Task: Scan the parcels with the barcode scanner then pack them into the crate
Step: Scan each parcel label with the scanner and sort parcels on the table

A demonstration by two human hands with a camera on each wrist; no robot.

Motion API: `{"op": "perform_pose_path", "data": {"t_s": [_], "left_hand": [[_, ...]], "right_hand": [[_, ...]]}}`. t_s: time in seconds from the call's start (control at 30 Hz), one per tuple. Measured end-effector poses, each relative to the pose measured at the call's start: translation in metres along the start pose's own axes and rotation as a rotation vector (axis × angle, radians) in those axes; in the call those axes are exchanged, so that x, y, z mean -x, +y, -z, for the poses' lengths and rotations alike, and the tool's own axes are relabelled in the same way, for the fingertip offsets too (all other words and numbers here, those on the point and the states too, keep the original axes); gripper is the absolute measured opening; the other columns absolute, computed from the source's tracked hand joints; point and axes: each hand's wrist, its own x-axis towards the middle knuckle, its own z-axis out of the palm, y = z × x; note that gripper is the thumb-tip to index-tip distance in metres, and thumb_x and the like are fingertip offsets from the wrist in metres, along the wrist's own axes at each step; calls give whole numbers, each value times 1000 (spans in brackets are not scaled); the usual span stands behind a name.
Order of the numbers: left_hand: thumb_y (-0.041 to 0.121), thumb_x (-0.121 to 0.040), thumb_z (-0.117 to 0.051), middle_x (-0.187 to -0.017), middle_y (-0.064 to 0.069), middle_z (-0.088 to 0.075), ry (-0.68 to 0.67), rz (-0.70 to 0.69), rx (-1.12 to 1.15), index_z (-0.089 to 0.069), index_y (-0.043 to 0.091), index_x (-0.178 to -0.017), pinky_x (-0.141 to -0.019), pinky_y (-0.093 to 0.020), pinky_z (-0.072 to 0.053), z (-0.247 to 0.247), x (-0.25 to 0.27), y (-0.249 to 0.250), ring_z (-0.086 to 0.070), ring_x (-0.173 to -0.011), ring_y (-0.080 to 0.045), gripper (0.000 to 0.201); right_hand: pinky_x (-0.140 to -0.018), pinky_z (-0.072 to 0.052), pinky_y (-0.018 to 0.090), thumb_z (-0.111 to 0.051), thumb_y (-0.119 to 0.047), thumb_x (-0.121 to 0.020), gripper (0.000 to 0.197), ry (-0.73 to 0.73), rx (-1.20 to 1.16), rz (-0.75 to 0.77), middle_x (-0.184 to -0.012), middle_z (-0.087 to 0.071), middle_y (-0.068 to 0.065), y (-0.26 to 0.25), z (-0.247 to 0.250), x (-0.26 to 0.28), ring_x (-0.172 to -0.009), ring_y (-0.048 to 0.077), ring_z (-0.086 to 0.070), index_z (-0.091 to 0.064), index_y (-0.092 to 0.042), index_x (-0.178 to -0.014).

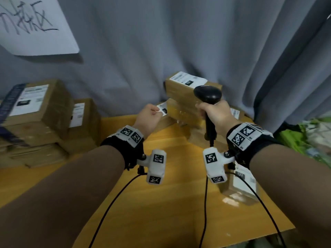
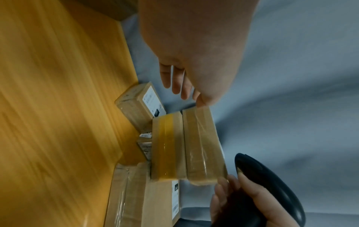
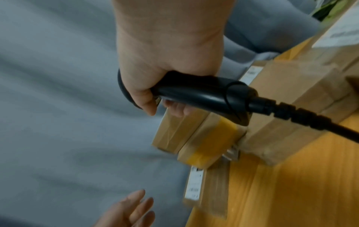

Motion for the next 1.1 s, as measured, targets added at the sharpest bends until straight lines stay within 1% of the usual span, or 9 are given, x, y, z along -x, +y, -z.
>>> {"op": "perform_pose_path", "data": {"t_s": [0.1,0.2,0.27,0.37,0.47,0.7,0.9,1.0,1.1], "left_hand": [[16,-93,-54,-94,-4,-53,-42,26,3,-57,8,-110,-83,-33,-44,-30,1,13,-50,-88,-19,19],[10,-91,-50,-88,-10,-49,-62,28,-27,-51,13,-85,-73,-34,-40,-49,-2,27,-45,-81,-19,7],[12,-90,-50,-85,-11,-49,-54,60,-32,-54,15,-89,-72,-36,-41,-57,-8,34,-44,-80,-20,5],[11,-91,-48,-86,-7,-44,-110,58,-75,-49,16,-90,-72,-30,-32,-64,-16,47,-39,-82,-16,6],[10,-91,-48,-81,-8,-46,-83,53,-63,-49,13,-78,-72,-30,-34,-68,-21,55,-40,-78,-16,14],[21,-93,-54,-83,2,-56,7,199,134,-57,11,-97,-66,-21,-43,-58,-16,39,-52,-76,-11,11],[54,-84,-62,-128,-1,-53,-73,334,590,-24,19,-148,-87,-38,-52,-45,-6,35,-61,-101,-16,82],[58,-75,-70,-134,-3,-53,-135,395,825,-7,33,-150,-91,-45,-52,-29,9,28,-64,-105,-23,101],[55,-76,-71,-132,0,-53,-99,450,734,-26,27,-144,-83,-41,-57,-10,26,4,-61,-107,-24,87]], "right_hand": [[-76,-53,40,-75,-15,-77,12,59,54,2,-71,-63,10,9,36,-27,-70,25,-61,-65,-9,-77],[-77,-54,39,-77,-18,-74,18,92,105,35,-70,-64,5,13,58,-49,-71,22,-63,-67,-9,-85],[-82,-50,36,-79,-24,-74,26,124,226,136,-85,-64,6,13,65,-62,-84,23,-62,-64,-13,-92],[-108,-38,41,-82,-40,-70,61,90,531,290,-131,-46,14,7,65,-82,-120,30,-49,-59,-12,-119],[-113,-32,41,-81,-56,-63,94,-21,712,313,-146,-35,13,-1,56,-97,-133,31,-38,-46,-13,-139],[-91,-49,32,-87,-39,-63,65,-44,486,333,-111,-65,2,1,44,-102,-106,19,-61,-60,-14,-116],[-95,-51,38,-84,-48,-62,63,84,189,457,-110,-66,5,16,22,-44,-106,18,-61,-60,-14,-109],[-96,-50,39,-80,-60,-56,75,94,187,443,-110,-66,4,32,-6,-12,-108,18,-60,-60,-14,-112],[-92,-53,39,-79,-60,-56,72,-8,174,417,-107,-67,5,53,-38,20,-105,17,-63,-62,-16,-110]]}}
